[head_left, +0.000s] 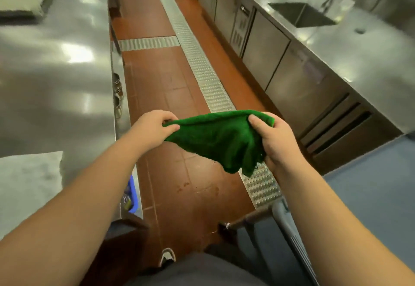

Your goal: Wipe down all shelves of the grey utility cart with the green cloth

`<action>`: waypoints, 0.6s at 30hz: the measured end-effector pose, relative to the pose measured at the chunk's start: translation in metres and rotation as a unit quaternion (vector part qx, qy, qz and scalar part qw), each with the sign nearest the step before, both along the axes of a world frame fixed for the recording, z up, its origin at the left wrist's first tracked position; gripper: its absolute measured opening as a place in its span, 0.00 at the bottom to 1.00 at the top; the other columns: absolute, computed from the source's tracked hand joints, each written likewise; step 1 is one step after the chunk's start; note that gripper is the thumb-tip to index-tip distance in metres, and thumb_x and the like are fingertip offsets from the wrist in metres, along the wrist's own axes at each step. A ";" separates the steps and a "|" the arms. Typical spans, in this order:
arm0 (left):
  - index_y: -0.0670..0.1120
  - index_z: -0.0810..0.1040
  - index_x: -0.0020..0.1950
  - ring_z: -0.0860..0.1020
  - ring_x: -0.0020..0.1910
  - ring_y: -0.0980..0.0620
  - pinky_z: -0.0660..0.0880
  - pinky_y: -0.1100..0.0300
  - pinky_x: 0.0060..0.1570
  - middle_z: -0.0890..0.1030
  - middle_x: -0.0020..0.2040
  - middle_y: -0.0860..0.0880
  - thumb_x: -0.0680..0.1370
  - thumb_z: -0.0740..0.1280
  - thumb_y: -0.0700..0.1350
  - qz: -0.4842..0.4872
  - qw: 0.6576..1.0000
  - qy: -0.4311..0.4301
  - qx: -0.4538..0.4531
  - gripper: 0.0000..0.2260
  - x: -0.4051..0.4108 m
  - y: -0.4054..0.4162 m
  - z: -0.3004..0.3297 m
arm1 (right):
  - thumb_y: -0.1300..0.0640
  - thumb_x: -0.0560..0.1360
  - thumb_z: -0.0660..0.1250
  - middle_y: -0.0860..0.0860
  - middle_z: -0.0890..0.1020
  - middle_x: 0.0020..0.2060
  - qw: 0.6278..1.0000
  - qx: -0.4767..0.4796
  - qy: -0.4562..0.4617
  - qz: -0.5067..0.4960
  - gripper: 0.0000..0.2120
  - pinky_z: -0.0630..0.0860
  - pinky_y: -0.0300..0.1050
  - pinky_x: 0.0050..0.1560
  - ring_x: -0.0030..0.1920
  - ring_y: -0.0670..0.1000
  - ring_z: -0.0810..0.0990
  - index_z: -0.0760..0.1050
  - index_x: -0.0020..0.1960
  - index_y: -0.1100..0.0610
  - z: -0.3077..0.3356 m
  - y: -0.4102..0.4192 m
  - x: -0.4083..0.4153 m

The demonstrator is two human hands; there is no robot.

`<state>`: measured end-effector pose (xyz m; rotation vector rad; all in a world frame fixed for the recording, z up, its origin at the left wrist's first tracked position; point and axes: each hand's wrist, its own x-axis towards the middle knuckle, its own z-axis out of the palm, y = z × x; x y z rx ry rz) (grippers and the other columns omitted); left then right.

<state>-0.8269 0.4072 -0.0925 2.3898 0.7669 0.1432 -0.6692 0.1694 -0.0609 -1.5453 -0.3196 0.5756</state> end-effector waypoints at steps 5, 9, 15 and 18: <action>0.56 0.75 0.61 0.70 0.66 0.50 0.67 0.51 0.66 0.74 0.64 0.51 0.77 0.68 0.48 -0.042 0.998 -0.035 -0.014 0.13 0.091 0.007 0.012 | 0.55 0.74 0.70 0.53 0.81 0.37 0.999 -0.015 -0.030 -0.021 0.05 0.77 0.53 0.43 0.39 0.53 0.80 0.77 0.45 0.57 -0.004 0.045 0.044; 0.53 0.75 0.56 0.78 0.52 0.61 0.72 0.63 0.56 0.79 0.54 0.55 0.76 0.70 0.47 -0.144 0.963 -0.105 -0.202 0.10 0.154 -0.015 0.016 | 0.53 0.72 0.72 0.55 0.74 0.35 0.998 -0.008 -0.003 -0.068 0.11 0.74 0.53 0.40 0.36 0.54 0.75 0.73 0.42 0.58 -0.017 0.072 0.100; 0.59 0.72 0.52 0.78 0.53 0.58 0.77 0.60 0.53 0.77 0.53 0.56 0.72 0.74 0.49 -0.182 0.934 -0.093 -0.293 0.15 0.258 -0.004 0.004 | 0.49 0.72 0.72 0.53 0.73 0.31 0.991 -0.020 0.029 -0.126 0.13 0.72 0.52 0.38 0.34 0.52 0.73 0.71 0.39 0.54 -0.029 0.110 0.195; 0.56 0.71 0.56 0.78 0.53 0.58 0.78 0.58 0.53 0.77 0.54 0.56 0.71 0.75 0.48 -0.177 0.940 -0.091 -0.278 0.19 0.303 0.013 0.006 | 0.50 0.74 0.70 0.52 0.79 0.36 0.991 0.026 0.089 -0.097 0.09 0.79 0.54 0.44 0.39 0.53 0.79 0.76 0.46 0.56 -0.026 0.131 0.232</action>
